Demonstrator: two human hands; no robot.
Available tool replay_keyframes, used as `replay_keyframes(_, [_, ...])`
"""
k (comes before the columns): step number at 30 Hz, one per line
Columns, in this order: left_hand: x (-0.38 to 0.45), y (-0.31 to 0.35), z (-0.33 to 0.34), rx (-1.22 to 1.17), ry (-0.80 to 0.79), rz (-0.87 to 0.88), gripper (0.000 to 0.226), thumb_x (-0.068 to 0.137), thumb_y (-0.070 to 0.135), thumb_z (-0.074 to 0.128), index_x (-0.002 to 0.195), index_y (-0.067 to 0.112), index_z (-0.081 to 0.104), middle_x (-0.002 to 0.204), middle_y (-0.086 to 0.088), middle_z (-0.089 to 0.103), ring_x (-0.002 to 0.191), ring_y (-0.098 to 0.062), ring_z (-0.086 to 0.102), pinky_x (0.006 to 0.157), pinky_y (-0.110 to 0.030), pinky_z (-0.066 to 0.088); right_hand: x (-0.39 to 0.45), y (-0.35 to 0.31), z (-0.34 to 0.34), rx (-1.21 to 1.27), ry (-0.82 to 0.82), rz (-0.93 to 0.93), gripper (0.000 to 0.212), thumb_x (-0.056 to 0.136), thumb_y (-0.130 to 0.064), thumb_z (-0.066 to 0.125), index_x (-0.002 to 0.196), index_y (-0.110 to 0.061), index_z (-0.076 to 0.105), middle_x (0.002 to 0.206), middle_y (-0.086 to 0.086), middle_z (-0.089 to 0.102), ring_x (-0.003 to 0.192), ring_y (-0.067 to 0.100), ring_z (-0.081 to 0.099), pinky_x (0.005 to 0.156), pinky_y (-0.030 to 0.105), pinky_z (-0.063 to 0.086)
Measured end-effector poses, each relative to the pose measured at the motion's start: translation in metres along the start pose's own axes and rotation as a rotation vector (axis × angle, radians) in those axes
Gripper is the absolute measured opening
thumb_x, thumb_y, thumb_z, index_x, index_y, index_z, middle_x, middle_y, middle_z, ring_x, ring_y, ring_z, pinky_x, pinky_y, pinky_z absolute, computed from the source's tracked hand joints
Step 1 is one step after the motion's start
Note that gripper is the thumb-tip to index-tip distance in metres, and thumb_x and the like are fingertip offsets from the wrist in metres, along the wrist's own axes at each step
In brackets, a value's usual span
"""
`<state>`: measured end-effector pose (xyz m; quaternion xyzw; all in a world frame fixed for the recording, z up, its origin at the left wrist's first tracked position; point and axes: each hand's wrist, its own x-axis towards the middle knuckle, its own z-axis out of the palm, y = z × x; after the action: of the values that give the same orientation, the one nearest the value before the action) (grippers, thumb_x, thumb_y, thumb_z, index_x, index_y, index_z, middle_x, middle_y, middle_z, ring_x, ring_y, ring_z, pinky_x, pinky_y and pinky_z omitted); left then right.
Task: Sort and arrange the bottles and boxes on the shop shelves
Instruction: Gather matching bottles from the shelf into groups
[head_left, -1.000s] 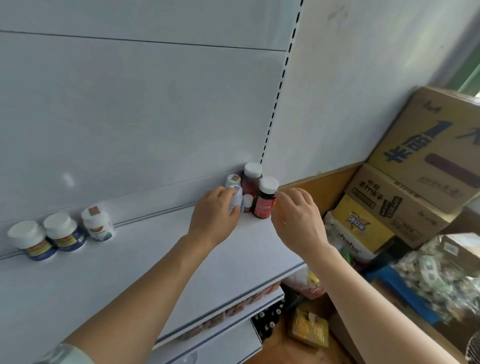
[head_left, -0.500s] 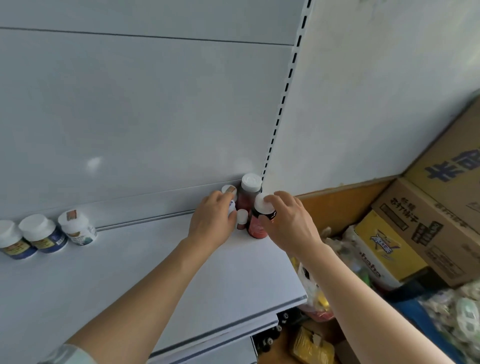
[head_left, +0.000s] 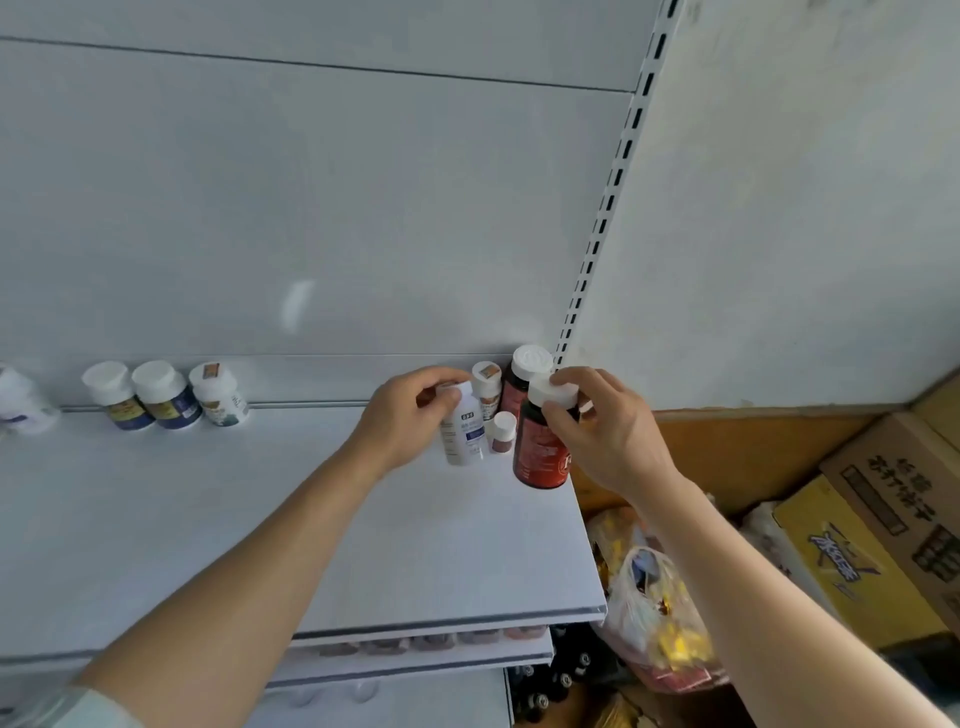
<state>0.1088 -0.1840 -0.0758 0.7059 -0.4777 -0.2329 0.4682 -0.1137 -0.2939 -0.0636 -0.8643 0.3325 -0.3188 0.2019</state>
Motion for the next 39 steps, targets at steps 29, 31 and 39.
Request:
replay_keyframes(29, [-0.121,-0.046,-0.180,-0.311,-0.027,-0.079,0.026,0.099,0.012,0.054,0.118,0.022,0.068,0.116,0.003,0.069,0.109,-0.013,0.065,0.096,-0.040,0.054,-0.007,-0.205,0.104,0.285,-0.259,0.172,0.043,0.080,-0.042,0.074,0.120,-0.030,0.063,0.112,-0.008,0.065,0.097,0.001,0.062,0.079,0.019,0.049])
replay_keyframes(31, [-0.131,-0.055,-0.194,-0.307,-0.030,-0.082,0.026,0.099,0.012,0.054,0.119,0.022,0.068,0.117,0.004,0.068,0.109,-0.012,0.064,0.096,-0.039,0.054,-0.010,-0.219,0.116,0.280,-0.265,0.174,0.042,0.078,-0.044,0.075,0.117,-0.031,0.063,0.110,-0.008,0.065,0.095,0.002,0.062,0.078,0.021,0.051])
replay_keyframes(39, [-0.149,-0.081,-0.235,-0.331,0.021,-0.128,0.027,0.097,0.010,0.057,0.116,0.026,0.069,0.119,0.005,0.069,0.110,-0.011,0.065,0.098,-0.037,0.053,-0.006,-0.258,0.156,0.298,-0.314,0.169,0.041,0.074,-0.046,0.079,0.108,-0.032,0.060,0.095,-0.014,0.066,0.087,0.002,0.062,0.066,0.015,0.046])
